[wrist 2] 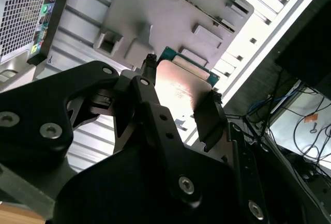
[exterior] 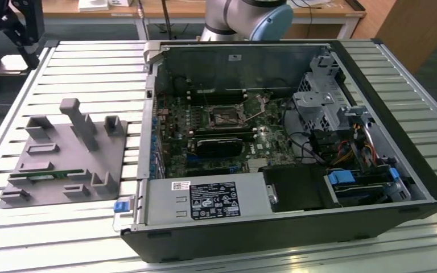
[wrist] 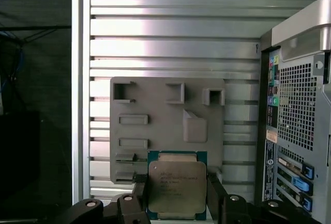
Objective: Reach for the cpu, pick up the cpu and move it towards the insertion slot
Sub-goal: 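Pick up the cpu and move it towards the insertion slot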
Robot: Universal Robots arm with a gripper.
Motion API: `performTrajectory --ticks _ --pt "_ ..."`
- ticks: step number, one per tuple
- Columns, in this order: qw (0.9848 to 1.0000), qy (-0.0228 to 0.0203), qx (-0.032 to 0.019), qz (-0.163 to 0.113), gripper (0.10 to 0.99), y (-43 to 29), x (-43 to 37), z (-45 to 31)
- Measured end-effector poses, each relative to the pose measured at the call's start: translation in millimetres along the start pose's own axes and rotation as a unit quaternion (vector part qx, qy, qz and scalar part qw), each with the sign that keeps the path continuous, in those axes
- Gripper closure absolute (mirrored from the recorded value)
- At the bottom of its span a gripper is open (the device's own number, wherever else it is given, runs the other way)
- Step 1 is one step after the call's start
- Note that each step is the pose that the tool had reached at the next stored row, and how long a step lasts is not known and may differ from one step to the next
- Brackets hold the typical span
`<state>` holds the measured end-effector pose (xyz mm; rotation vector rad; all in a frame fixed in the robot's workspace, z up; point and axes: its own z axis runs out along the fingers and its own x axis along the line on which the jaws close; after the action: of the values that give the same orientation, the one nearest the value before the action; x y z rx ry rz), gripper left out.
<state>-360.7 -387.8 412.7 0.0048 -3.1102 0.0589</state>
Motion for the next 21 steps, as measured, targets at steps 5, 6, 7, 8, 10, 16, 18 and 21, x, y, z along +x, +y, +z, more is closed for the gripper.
performTrajectory --ticks 5,6,7,8,10,16,18,21 --pt "1.0 0.0001 0.0 0.0 0.545 0.0 -10.0 -0.4" --pt "1.0 0.0001 0.0 0.0 0.545 0.0 -12.0 -0.4" --pt "1.0 0.0 0.0 0.0 0.545 -0.1 -14.2 -0.4" --pt "1.0 0.0 0.0 0.0 0.545 0.0 -16.3 -0.5" --pt "1.0 0.0 0.0 0.0 0.545 -0.1 -20.8 -0.6" --pt "1.0 0.0001 0.0 0.0 0.545 -0.1 -30.6 -0.9" --pt "1.0 0.0 0.0 0.0 0.545 -0.1 -33.7 -1.0" --pt "1.0 0.0 0.0 0.0 0.545 -0.1 -38.5 -1.1"
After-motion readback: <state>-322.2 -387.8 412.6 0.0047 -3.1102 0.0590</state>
